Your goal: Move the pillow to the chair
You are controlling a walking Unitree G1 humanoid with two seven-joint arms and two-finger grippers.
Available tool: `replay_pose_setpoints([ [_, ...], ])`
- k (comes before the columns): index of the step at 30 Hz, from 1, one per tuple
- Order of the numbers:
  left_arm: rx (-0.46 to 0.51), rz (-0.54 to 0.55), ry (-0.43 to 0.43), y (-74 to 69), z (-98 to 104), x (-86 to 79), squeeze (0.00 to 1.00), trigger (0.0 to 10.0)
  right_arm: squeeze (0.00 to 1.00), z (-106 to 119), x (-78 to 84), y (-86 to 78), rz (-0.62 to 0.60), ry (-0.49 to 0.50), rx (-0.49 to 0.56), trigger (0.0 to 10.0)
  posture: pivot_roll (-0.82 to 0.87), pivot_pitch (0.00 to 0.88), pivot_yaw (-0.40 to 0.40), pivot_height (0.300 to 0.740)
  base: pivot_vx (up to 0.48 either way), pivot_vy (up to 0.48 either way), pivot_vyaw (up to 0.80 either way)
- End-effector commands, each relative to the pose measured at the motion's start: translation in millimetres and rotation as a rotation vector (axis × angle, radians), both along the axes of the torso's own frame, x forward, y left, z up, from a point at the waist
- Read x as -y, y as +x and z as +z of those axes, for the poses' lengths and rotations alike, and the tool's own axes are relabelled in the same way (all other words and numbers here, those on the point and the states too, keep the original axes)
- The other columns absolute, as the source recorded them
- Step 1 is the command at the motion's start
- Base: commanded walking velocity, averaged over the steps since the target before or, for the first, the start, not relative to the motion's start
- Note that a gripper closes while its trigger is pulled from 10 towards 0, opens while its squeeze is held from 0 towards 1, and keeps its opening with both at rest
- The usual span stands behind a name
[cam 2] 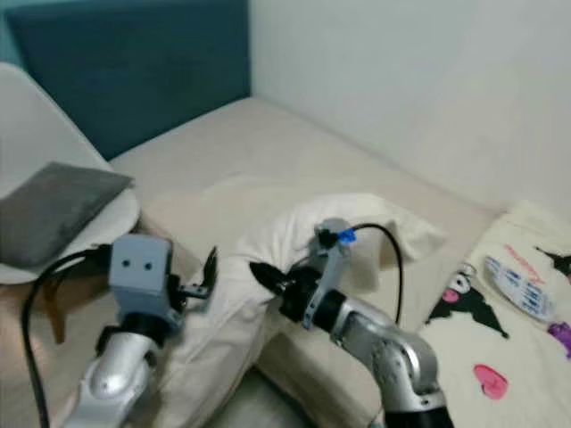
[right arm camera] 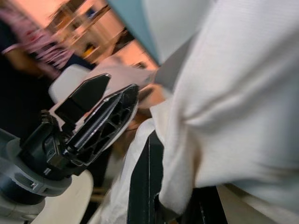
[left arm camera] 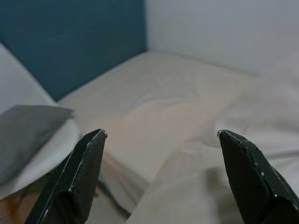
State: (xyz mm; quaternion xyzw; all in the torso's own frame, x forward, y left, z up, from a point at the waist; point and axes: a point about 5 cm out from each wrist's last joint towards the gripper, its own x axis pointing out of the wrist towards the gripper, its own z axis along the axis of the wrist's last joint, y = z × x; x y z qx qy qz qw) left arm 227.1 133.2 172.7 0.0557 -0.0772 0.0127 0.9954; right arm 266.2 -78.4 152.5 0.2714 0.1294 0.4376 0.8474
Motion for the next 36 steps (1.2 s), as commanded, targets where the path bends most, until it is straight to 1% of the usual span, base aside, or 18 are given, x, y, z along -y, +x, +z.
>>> replay_pose_setpoints([
  [1, -0.022, -0.012, 0.004, -1.7, -4.3, 3.6, 0.0, 10.0, 0.0, 15.1, 2.8, 0.7, -0.001, 0.038, 0.086, 0.0, 0.09, 0.0, -0.124, 0.74, 0.0, 0.0, 0.8],
  [13, -0.027, -0.013, 0.006, -1.3, -6.2, 4.8, 0.0, 10.0, 0.0, 13.1, 3.3, 0.7, 0.003, 0.026, 0.091, 0.0, 0.1, 0.0, -0.129, 0.74, 0.0, 0.0, 0.8],
  [14, -0.027, -0.014, 0.006, -1.2, -6.3, 4.9, 0.0, 10.0, 0.0, 12.8, 3.2, 0.7, 0.002, 0.025, 0.092, 8.4, 0.1, 0.0, -0.129, 0.74, 0.0, 0.0, 0.8],
  [16, -0.027, -0.014, 0.007, -1.1, -6.3, 4.9, 0.0, 10.0, 0.0, 12.7, 3.2, 0.8, 0.002, 0.024, 0.092, 8.4, 0.1, 0.0, -0.129, 0.74, 0.0, 0.0, 0.8],
  [17, -0.028, -0.015, 0.007, -1.2, -6.6, 5.0, 0.0, 10.0, 0.0, 12.6, 3.1, 0.5, 0.003, 0.022, 0.094, 2.2, 0.09, 0.0, -0.128, 0.74, 0.0, 0.0, 0.8],
  [18, -0.028, -0.015, 0.007, -1.2, -6.6, 5.0, 0.0, 10.0, 0.0, 12.6, 3.1, 0.5, 0.003, 0.022, 0.094, 2.2, 0.09, 0.0, -0.128, 0.74, 0.0, 0.0, 0.8],
  [19, -0.028, -0.016, 0.007, -1.3, -6.9, 5.2, 0.0, 10.0, 0.0, 12.5, 3.0, 0.3, 0.007, 0.02, 0.097, 0.0, 0.09, 0.0, -0.128, 0.74, 0.0, 0.0, 0.8],
  [26, -0.03, -0.019, 0.009, -1.4, -7.7, 5.6, 0.0, 10.0, 0.0, 11.5, 2.8, -0.5, 0.011, 0.017, 0.099, 0.0, 0.09, 0.0, -0.127, 0.74, 0.0, 0.0, 0.8],
  [27, -0.03, -0.02, 0.009, -1.4, -7.7, 5.6, 0.0, 10.0, 0.0, 11.5, 2.7, -0.7, 0.011, 0.017, 0.101, 10.0, 0.09, 0.0, -0.126, 0.74, 0.0, 0.0, 0.8],
  [36, -0.028, -0.021, 0.012, -0.4, -6.9, 5.9, 0.0, 10.0, 0.0, 12.1, 2.2, -0.3, 0.015, 0.016, 0.11, 10.0, 0.1, 0.0, -0.129, 0.74, 0.0, 0.0, 0.8],
])
